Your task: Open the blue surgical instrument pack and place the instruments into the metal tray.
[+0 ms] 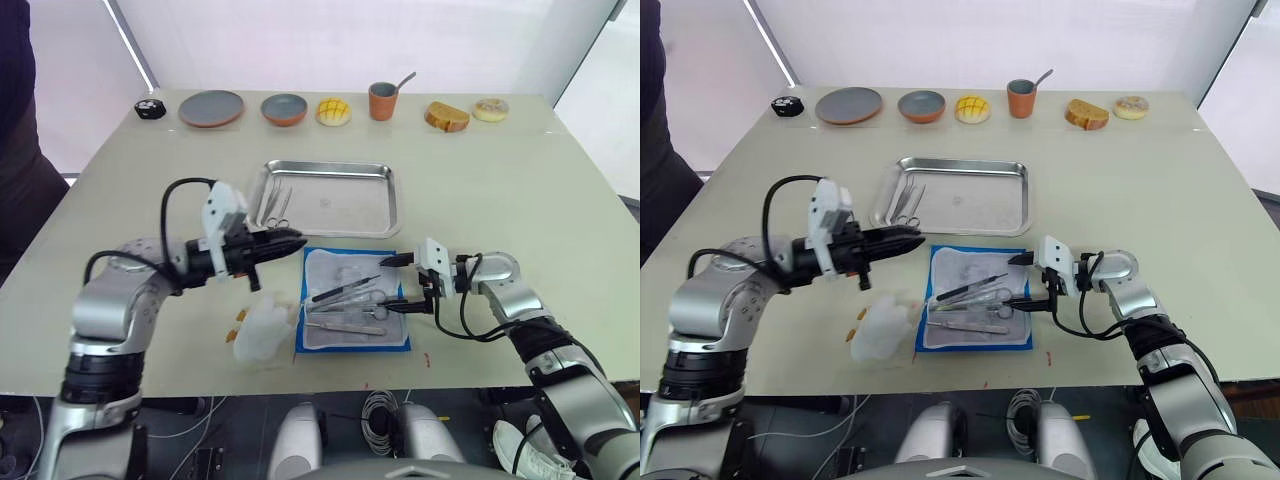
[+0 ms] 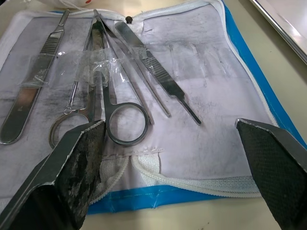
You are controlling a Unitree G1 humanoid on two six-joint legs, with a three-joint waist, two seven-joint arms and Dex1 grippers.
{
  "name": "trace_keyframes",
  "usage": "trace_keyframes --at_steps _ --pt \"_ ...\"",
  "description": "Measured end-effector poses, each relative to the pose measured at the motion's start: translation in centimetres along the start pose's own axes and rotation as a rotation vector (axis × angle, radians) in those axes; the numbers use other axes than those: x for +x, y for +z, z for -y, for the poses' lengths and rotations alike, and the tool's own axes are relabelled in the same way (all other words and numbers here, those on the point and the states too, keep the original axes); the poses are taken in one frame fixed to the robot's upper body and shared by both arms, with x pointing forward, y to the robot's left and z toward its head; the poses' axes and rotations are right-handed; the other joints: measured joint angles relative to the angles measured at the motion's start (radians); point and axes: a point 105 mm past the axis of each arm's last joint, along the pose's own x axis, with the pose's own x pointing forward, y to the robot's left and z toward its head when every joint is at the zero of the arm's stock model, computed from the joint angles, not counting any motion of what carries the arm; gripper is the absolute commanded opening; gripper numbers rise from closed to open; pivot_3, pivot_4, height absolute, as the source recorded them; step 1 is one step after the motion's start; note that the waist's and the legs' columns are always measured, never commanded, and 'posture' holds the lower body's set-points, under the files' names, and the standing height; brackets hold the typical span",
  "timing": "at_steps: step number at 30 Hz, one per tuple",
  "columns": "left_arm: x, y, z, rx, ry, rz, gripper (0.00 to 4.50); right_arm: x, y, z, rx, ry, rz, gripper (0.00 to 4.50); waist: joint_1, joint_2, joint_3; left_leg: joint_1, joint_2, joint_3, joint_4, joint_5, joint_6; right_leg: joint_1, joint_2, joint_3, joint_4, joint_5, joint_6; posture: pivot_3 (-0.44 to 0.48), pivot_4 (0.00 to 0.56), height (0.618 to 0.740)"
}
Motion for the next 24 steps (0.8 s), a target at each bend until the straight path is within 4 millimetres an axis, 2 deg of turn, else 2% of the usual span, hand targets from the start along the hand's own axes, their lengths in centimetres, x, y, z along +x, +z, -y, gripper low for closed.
trace_keyframes --at_steps 2,5,11,17,20,24 --pt "-1.5 -0.7 0.0 -0.011 -0.009 -0.025 3.08 0.0 0.0 0.0 0.000 0.000 0.000 4.50 0.000 0.000 0.000 0.000 0.000 0.000 0.000 0.000 0.000 0.000 0.000 0.000 0.000 0.000 0.000 0.000 0.150 0.740" --pt "-4.0 -1.7 -0.1 -0.035 -0.002 -0.065 4.46 -0.1 -0.1 0.0 0.000 -0.003 -0.001 4.50 0.002 0.001 0.001 0.000 0.000 0.000 0.000 0.000 0.000 0.000 0.000 0.000 0.000 -0.001 0.000 0.000 0.150 0.740" --pt "-6.2 -2.3 0.0 -0.048 0.016 -0.091 4.46 -0.3 -0.2 -0.1 0.004 -0.001 -0.004 4.50 0.005 0.001 0.001 0.000 0.000 0.001 0.000 0.000 0.000 0.000 -0.001 0.000 0.000 -0.001 0.000 0.000 0.150 0.740" --pt "-6.2 -2.2 0.0 -0.036 0.018 -0.099 4.46 -0.4 -0.2 -0.1 0.003 0.004 -0.006 4.50 0.007 0.001 0.001 0.000 0.000 0.001 0.000 0.000 0.000 0.000 -0.001 0.000 0.000 -0.001 0.000 0.000 0.150 0.740" --pt "-4.7 -2.4 0.1 0.042 0.047 -0.151 4.46 -0.5 -0.2 -0.1 0.002 0.003 -0.009 4.50 0.010 0.002 0.001 0.000 0.000 0.002 0.000 0.000 0.000 0.000 -0.001 0.000 0.000 -0.001 0.000 0.000 0.150 0.740" --pt "-1.3 -3.1 1.0 0.075 0.033 -0.225 4.46 -0.5 -0.3 -0.1 0.002 0.004 -0.011 4.50 0.012 0.002 0.001 0.000 0.000 0.002 0.000 0.000 0.000 0.000 -0.001 0.001 0.000 0.000 0.000 0.000 0.150 0.740"
